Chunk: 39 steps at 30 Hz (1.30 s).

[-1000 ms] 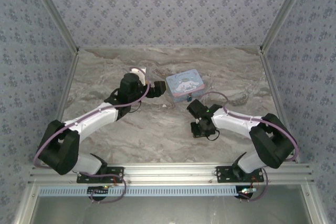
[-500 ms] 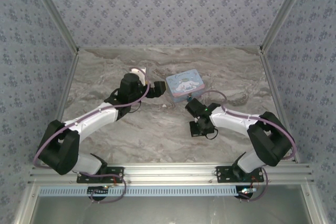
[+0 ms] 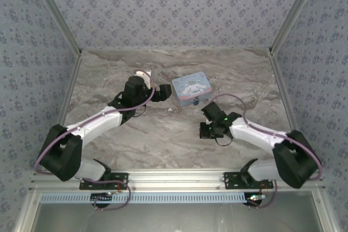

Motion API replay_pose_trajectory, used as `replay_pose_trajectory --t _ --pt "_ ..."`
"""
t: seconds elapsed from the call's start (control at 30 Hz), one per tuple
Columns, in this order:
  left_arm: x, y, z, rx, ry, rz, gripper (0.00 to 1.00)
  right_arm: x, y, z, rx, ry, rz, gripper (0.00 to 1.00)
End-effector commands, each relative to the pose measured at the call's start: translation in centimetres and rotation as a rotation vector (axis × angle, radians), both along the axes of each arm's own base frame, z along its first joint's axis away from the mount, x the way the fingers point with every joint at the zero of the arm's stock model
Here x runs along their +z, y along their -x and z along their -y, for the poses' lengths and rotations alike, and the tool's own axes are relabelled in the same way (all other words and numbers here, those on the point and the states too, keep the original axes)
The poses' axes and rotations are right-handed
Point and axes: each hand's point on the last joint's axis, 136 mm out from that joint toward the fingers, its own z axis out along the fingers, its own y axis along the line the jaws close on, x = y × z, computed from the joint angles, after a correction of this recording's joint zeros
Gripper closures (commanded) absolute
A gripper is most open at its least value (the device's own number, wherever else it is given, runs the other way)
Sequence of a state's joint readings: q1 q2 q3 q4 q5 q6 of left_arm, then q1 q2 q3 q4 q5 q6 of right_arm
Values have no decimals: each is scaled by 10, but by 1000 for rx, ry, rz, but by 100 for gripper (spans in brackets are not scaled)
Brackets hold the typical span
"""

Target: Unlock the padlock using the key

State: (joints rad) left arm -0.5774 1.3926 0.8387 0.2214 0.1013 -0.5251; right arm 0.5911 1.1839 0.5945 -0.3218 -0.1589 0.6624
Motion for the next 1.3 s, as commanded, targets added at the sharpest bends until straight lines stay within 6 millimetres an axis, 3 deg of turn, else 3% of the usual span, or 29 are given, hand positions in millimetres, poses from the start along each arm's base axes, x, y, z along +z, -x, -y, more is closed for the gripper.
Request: replay_pose_trajectory --t 0.0,0.3,0.57,1.03,1.27 --pt "53 1 12 -36 112 89 1 38 -22 -10 -95 -239 95 100" --pt "90 8 33 -103 202 138 1 127 -56 4 -310 -644 295 100" --pt "118 20 61 -176 229 192 1 181 -70 24 -514 -891 385 100" --pt "136 42 110 -325 280 214 5 197 -64 34 -658 -1010 340 100" --pt "139 51 140 -422 305 191 18 196 -62 31 -671 -1008 334 100"
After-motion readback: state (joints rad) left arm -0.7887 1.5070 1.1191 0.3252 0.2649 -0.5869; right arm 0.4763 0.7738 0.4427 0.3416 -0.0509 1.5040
